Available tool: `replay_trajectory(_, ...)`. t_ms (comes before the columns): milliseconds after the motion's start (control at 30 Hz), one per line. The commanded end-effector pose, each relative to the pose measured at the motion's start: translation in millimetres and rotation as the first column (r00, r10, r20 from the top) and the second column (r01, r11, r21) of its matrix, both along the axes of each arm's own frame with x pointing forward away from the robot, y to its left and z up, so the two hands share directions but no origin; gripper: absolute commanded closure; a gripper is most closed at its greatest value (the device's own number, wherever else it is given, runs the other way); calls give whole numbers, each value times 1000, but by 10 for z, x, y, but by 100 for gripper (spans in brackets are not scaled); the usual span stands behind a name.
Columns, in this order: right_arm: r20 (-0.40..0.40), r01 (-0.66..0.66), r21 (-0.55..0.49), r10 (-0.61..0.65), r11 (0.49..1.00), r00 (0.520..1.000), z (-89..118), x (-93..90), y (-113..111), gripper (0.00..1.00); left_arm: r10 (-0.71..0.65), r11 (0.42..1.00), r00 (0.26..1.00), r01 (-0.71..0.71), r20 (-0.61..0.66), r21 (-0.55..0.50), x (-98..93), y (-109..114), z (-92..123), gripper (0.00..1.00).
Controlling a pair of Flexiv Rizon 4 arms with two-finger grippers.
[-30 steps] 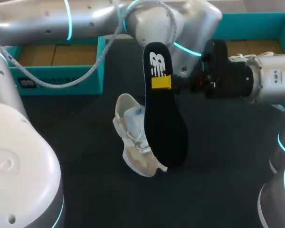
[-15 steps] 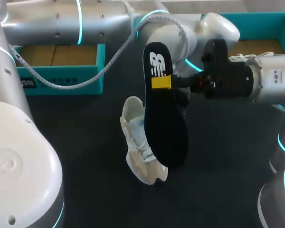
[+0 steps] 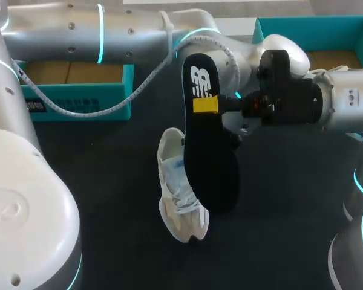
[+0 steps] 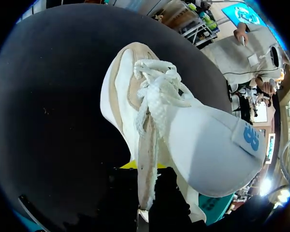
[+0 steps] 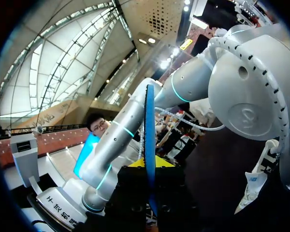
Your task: Take the shoe out of the shoebox, open the shoe tongue, remove and reinsert the insole, then place the shoe into the shoebox
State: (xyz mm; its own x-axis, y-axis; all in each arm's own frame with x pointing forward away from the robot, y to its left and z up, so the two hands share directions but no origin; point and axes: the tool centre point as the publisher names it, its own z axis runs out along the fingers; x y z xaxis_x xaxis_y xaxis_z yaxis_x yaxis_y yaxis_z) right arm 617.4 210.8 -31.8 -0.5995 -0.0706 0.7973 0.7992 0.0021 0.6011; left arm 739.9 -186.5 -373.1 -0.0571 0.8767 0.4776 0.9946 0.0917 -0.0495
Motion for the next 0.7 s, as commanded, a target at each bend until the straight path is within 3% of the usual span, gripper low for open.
replay_trajectory(33,-2,2,-2,-2,1000,1000,-2,-3,21,100,1,1000,1000,-1,-10,14,6,-29,-85,100)
replay_trajectory(200,-2,2,-2,-2,1000,1000,-2,-3,21,100,0,1000,1000,0,-26,25,16,-26,-135,100)
replay_trajectory(233,-2,2,-2,-2,1000,1000,-2,-3,21,100,1,1000,1000,0,-29,27,16,-25,-136,69)
replay_trajectory(300,-2,2,-2,-2,1000,1000,-2,-3,21,100,-4,1000,999,4,-39,22,18,-12,-120,45)
replay_trajectory(333,-2,2,-2,-2,1000,1000,-2,-3,21,100,-3,1000,999,4,-39,21,18,-10,-105,20)
replay_trajectory(367,-2,2,-2,-2,1000,1000,-2,-3,21,100,-7,1000,999,8,-52,12,19,-8,-84,0)
replay_trajectory(700,-2,2,-2,-2,1000,1000,-2,-3,21,100,49,987,997,-57,-57,-151,159,51,366,0)
